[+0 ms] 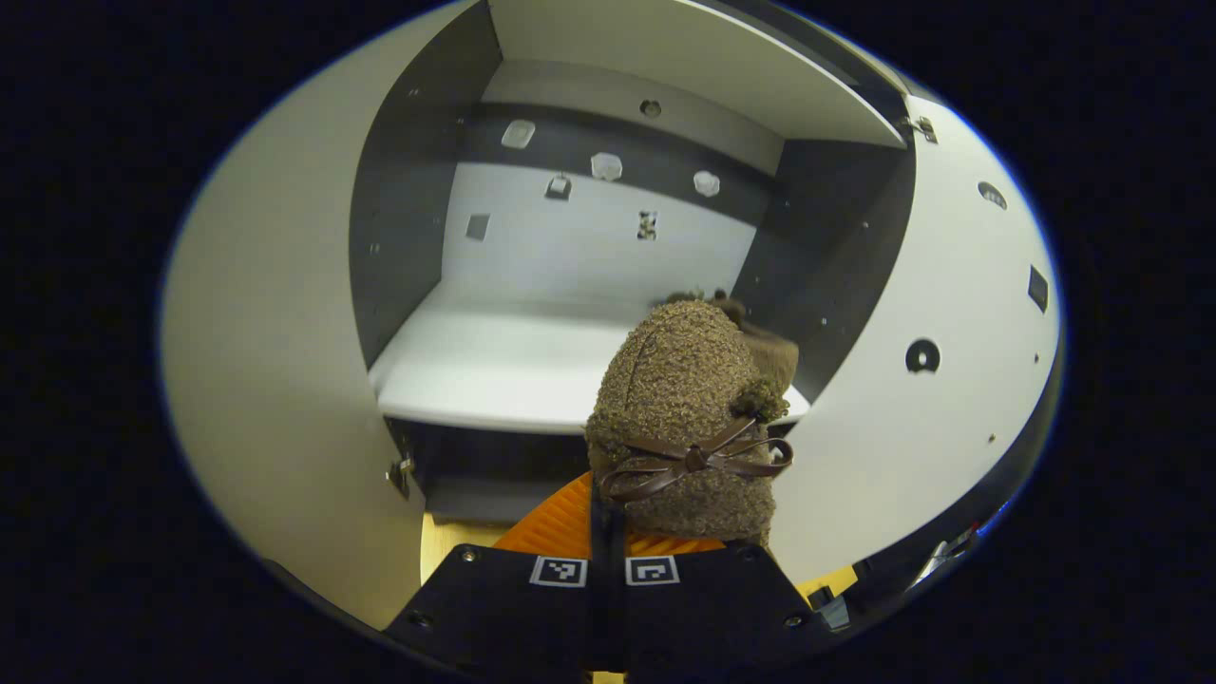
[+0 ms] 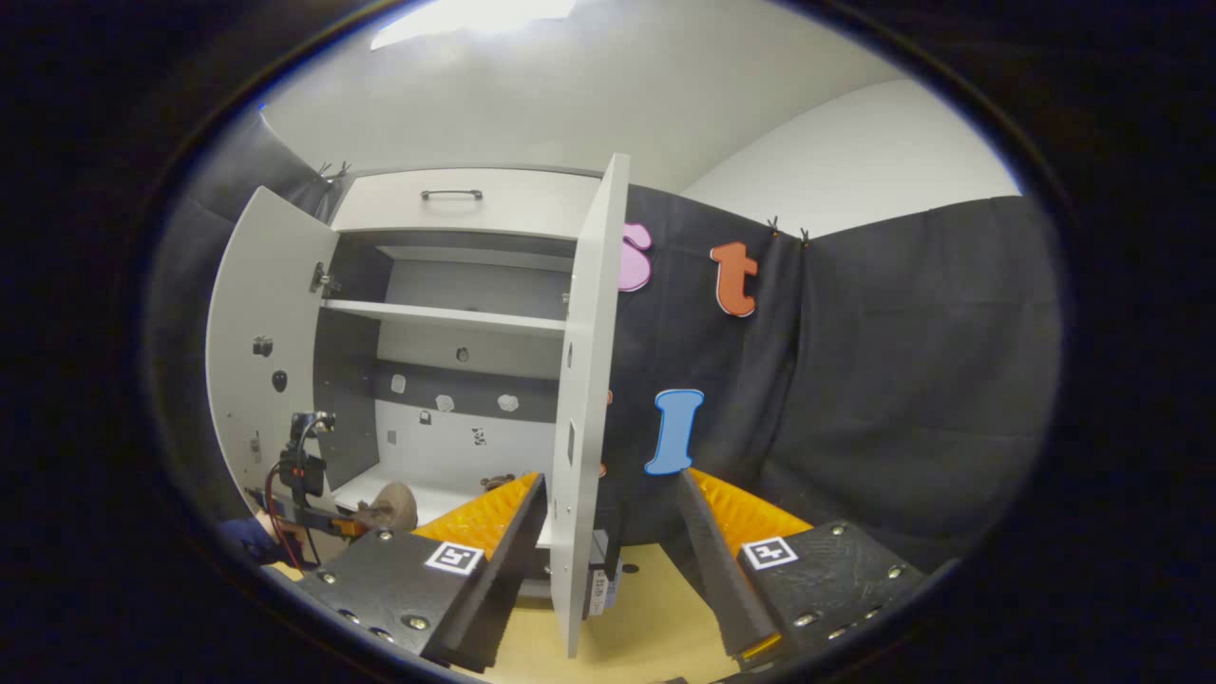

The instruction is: Grab one shoe with the right hand and put it into the shoe cabinet, grab the other shoe with the left hand and put it into the shoe cabinet; then close the right door with the right hand and the left door with the left hand.

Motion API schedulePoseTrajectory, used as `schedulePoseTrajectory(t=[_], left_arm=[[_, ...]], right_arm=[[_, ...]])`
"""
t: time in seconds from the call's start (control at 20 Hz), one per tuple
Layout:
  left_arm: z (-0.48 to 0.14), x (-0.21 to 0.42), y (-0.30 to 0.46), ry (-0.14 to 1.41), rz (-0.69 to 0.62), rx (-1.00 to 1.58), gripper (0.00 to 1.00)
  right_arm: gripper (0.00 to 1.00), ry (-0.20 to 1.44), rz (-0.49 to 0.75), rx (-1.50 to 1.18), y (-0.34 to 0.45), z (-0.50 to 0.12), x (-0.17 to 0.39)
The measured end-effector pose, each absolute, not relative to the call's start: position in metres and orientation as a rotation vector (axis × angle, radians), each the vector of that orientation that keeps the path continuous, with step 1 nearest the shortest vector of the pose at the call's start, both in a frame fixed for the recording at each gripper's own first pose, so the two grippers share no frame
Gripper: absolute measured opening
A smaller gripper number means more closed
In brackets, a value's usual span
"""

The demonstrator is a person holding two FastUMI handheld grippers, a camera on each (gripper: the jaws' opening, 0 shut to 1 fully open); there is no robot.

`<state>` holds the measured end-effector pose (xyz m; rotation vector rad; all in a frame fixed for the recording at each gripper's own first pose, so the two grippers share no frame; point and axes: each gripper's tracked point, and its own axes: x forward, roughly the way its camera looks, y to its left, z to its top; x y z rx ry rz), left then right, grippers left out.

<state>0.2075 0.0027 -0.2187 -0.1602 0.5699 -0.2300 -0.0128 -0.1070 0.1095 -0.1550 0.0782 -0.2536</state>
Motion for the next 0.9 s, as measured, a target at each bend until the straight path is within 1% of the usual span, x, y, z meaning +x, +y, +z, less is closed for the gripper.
schedulePoseTrajectory(t=[0.1,0.3,0.35,0.4,0.9], left_arm=[[-0.202,0.234,0.003,0.535,-0.212,-0.147,0.01],[-0.177,0.294,0.005,0.513,-0.169,-0.167,0.01],[-0.177,0.306,0.006,0.511,-0.155,-0.160,0.00],[-0.177,0.316,0.007,0.509,-0.146,-0.156,0.00],[-0.207,0.393,0.009,0.549,-0.067,-0.128,0.00]], right_arm=[[0.84,0.076,-0.269,-0.148,-0.113,0.108,-0.016],[0.84,0.066,-0.304,-0.154,-0.126,0.107,-0.023],[0.81,0.065,-0.314,-0.155,-0.129,0.106,-0.024],[0.84,0.063,-0.323,-0.154,-0.131,0.106,-0.026],[0.84,0.069,-0.424,-0.174,-0.160,0.098,-0.044]])
